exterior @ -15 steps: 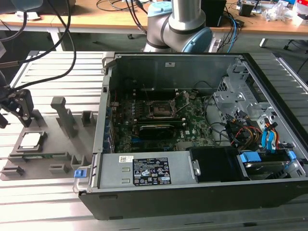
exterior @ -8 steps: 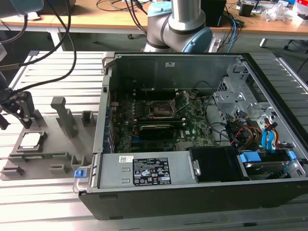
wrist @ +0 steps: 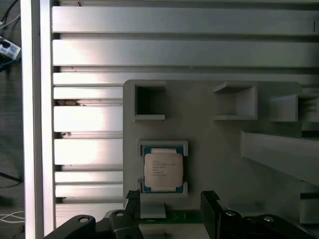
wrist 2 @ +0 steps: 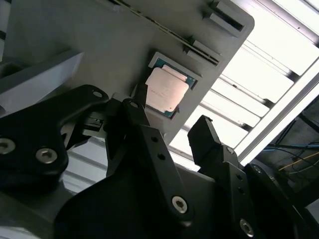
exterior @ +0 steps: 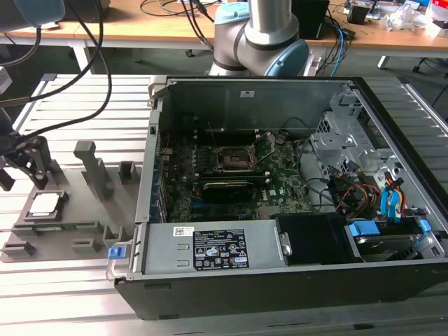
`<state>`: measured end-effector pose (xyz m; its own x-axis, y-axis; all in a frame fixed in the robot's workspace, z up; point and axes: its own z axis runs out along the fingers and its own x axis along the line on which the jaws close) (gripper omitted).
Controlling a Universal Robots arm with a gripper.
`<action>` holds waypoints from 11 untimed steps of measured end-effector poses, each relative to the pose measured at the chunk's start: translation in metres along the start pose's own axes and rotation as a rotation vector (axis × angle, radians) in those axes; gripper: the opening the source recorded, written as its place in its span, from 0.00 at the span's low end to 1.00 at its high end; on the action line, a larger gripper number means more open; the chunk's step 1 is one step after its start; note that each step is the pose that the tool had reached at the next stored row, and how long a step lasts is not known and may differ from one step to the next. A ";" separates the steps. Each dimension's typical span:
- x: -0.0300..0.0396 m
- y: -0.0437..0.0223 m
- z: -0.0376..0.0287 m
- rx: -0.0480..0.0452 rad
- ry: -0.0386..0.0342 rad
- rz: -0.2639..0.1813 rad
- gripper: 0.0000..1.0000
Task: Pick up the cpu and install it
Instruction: 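Pick up the cpu and move it towards the insertion slot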
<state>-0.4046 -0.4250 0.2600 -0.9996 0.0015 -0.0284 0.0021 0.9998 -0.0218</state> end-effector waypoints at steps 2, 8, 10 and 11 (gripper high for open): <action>0.0006 -0.0001 0.0024 0.0001 0.0001 0.000 0.60; 0.0021 -0.0019 0.0164 0.0001 0.0001 0.000 0.60; 0.0022 -0.0017 0.0246 0.0004 0.0000 -0.002 0.60; 0.0021 -0.0006 0.0285 0.0009 -0.0001 -0.004 0.60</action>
<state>-0.4058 -0.4262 0.2315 -0.9996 -0.0023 -0.0284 -0.0016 0.9997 -0.0228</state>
